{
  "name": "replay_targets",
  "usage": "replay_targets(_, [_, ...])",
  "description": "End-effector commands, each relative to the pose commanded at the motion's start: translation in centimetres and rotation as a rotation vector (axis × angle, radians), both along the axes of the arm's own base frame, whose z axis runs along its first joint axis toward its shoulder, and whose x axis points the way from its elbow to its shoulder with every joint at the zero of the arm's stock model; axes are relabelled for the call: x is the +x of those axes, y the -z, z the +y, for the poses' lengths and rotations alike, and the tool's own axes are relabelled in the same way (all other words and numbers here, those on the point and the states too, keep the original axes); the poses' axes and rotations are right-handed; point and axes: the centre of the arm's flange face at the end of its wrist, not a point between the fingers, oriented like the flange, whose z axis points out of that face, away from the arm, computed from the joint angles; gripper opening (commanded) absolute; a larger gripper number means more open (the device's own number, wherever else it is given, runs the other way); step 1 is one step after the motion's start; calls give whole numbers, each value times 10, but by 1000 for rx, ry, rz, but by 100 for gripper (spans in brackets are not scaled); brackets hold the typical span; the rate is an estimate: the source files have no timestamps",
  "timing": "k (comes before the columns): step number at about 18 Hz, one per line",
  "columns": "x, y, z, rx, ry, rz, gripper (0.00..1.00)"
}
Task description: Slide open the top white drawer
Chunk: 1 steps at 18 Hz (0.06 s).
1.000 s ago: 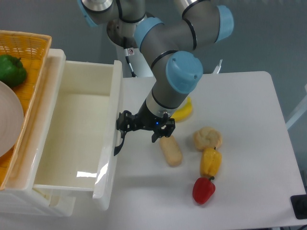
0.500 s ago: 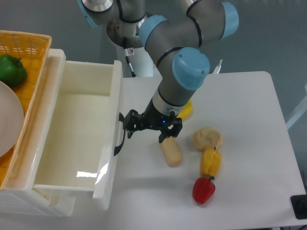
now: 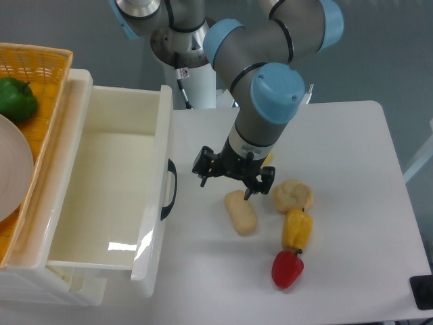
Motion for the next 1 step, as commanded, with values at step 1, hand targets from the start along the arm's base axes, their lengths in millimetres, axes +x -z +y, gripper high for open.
replay_targets(1, [-1, 1, -1, 0, 9, 0, 100])
